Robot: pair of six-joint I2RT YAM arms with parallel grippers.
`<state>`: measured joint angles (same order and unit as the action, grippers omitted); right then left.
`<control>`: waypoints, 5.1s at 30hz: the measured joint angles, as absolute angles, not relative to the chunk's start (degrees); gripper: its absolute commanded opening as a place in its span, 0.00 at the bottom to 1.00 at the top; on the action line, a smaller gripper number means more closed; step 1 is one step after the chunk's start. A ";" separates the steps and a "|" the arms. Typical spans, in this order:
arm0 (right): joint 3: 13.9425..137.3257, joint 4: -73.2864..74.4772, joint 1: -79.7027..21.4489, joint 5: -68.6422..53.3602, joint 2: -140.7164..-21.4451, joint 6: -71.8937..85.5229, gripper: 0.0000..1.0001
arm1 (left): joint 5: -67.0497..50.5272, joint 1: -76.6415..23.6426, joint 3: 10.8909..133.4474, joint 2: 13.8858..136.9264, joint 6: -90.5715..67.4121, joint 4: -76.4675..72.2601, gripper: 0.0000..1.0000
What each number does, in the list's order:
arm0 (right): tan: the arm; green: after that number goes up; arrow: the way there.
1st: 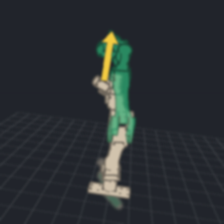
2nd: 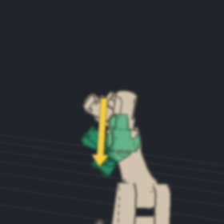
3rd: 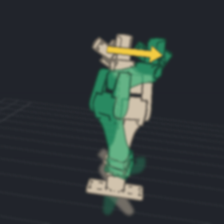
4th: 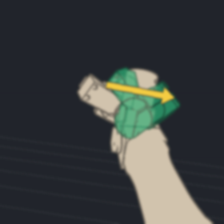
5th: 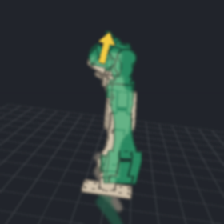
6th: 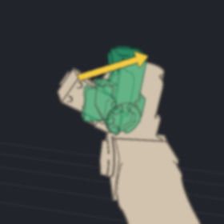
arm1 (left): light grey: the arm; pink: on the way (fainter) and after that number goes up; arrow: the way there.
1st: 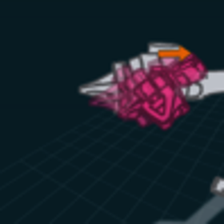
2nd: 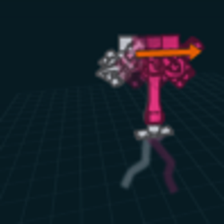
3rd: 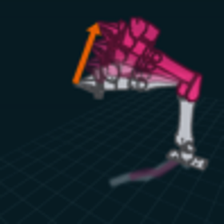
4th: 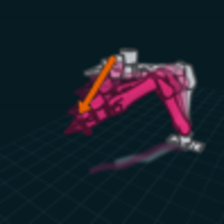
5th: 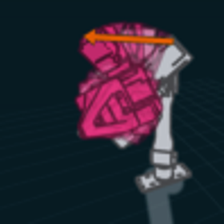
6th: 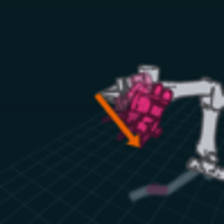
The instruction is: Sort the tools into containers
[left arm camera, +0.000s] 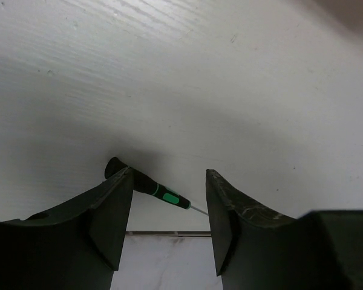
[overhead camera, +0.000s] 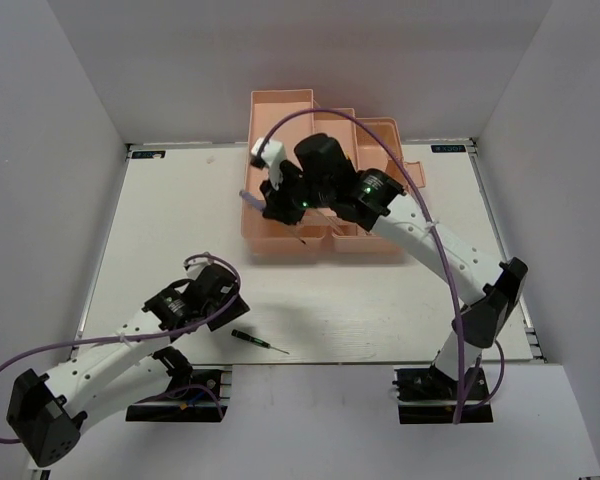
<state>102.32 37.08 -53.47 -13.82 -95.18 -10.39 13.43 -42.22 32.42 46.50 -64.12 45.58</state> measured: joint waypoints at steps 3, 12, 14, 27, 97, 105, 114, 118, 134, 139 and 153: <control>108.86 34.70 -51.57 -8.58 -97.71 -8.60 0.00 | 12.43 -42.22 31.20 47.44 -65.17 45.17 0.61; 118.15 24.93 -43.97 6.50 -106.41 0.38 0.00 | 11.11 -42.22 30.13 48.75 -66.72 44.10 0.61; 119.20 22.76 -42.52 7.90 -108.81 1.54 0.00 | 11.07 -42.22 30.06 49.39 -66.96 44.03 0.61; 119.63 18.22 -35.73 1.02 -116.79 4.73 0.52 | 9.61 -42.63 29.56 56.53 -69.21 41.98 0.62; 65.28 5.80 -1.06 -30.63 -77.82 25.93 0.83 | 12.78 -54.30 41.43 79.59 -83.20 47.77 0.00; 59.33 4.49 1.19 -41.50 -76.73 17.47 0.00 | 18.37 -56.10 55.96 77.82 -62.13 38.61 0.00; 57.21 4.89 1.91 -53.43 -76.62 8.64 0.00 | 24.05 -56.31 71.50 74.72 -38.44 27.68 0.00; 57.23 8.47 1.78 -58.13 -76.75 2.81 0.28 | 28.14 -55.11 80.75 75.96 -29.89 23.70 0.00; 57.93 30.39 -12.97 -58.78 -73.43 -36.95 0.55 | 36.10 -38.24 108.38 101.82 -16.97 18.94 0.17; 58.70 30.30 -20.12 -53.91 -74.65 -39.42 0.63 | 33.26 -34.48 111.55 108.62 -18.33 23.14 0.49; 59.37 15.68 -36.03 -34.33 -83.88 -47.55 0.64 | 27.81 -32.73 113.69 104.97 -19.55 26.20 0.73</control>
<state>59.37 15.68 -36.03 -34.33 -83.88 -47.55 27.81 -32.73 113.69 104.97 -19.55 26.20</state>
